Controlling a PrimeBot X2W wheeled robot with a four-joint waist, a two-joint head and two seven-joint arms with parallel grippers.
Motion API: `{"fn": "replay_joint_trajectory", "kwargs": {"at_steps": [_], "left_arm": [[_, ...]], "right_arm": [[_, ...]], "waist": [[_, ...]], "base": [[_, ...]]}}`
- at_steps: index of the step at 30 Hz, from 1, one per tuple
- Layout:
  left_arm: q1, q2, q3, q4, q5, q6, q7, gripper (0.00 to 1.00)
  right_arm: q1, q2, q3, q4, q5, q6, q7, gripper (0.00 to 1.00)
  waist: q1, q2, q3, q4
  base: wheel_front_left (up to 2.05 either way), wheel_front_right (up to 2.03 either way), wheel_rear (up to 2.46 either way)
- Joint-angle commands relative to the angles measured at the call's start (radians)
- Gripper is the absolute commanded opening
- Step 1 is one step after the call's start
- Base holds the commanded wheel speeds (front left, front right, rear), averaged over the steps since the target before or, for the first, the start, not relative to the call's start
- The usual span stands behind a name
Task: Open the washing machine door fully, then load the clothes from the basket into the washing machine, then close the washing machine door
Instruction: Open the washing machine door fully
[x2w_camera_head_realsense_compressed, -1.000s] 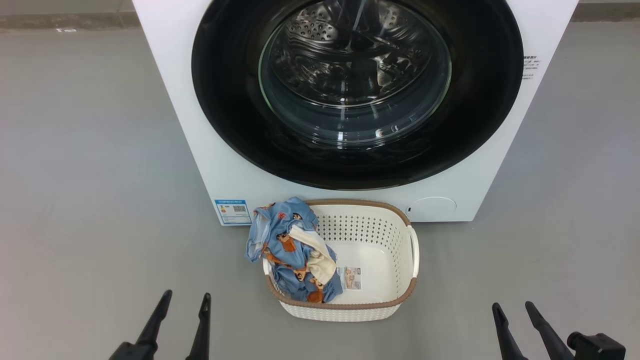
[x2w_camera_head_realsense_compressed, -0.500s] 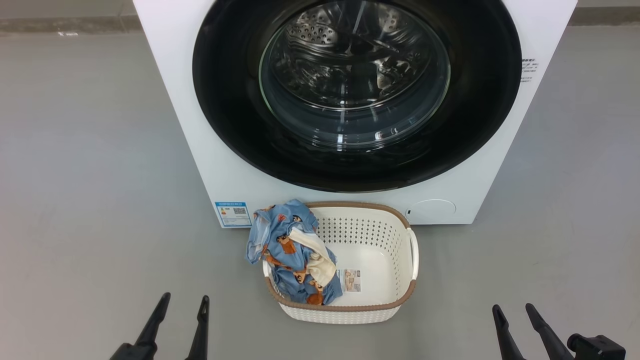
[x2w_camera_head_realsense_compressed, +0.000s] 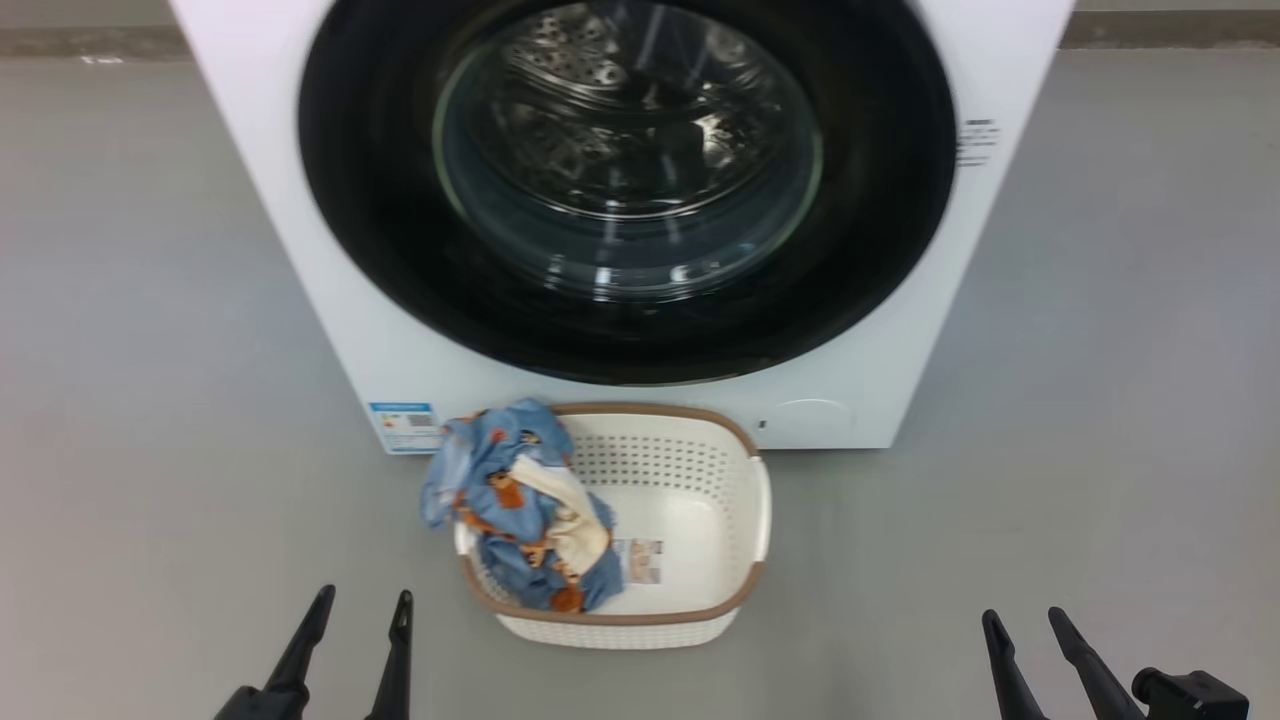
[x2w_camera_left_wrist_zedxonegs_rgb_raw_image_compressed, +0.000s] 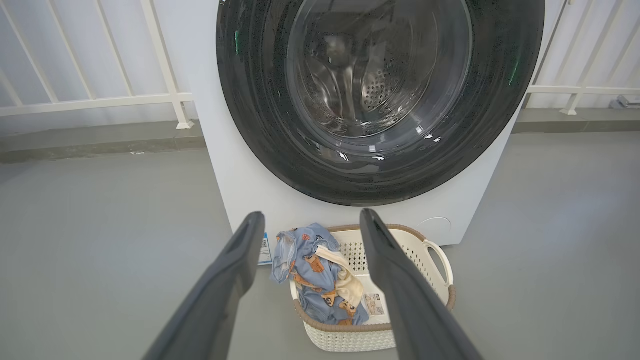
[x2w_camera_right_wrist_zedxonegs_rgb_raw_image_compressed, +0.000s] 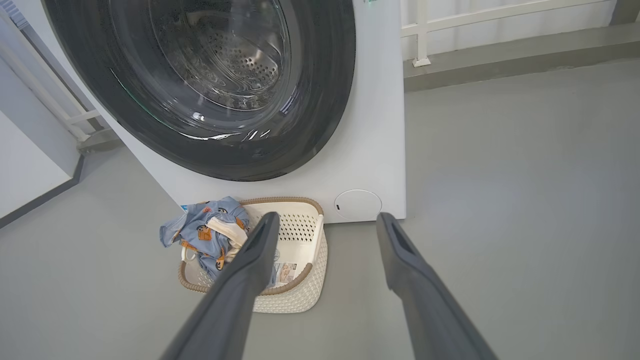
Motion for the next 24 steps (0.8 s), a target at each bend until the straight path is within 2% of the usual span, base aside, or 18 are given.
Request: {"fn": "replay_joint_trajectory", "kwargs": {"at_steps": [1,11,15,24], "left_arm": [[-0.028,0.015,0.037,-0.022,0.011,-0.003,-0.012,1.0],[-0.032,0.014,0.045,-0.032,0.007,-0.003,-0.012,1.0],[-0.03,0.014,0.052,-0.047,-0.03,-0.003,-0.012,1.0],[-0.027,0.013,0.047,-0.05,-0.031,-0.003,-0.012,1.0]], "right_arm": [[-0.016,-0.014,0.019,-0.021,-0.005,-0.001,-0.012,1.0],[-0.018,-0.01,0.018,-0.022,-0.007,-0.001,-0.012,1.0],[-0.019,-0.01,0.016,-0.022,-0.006,-0.001,-0.012,1.0],[-0.021,-0.01,0.018,-0.018,-0.003,-0.001,-0.012,1.0]], "waist": [[0.0,0.0,0.0,-0.001],[0.0,0.0,0.004,-0.002],[0.0,0.0,0.004,-0.002],[0.0,0.0,0.006,-0.002]], "base": [[1.23,1.23,-2.46],[1.23,1.23,-2.46],[1.1,1.07,-2.17],[0.57,0.57,-1.15]]}}
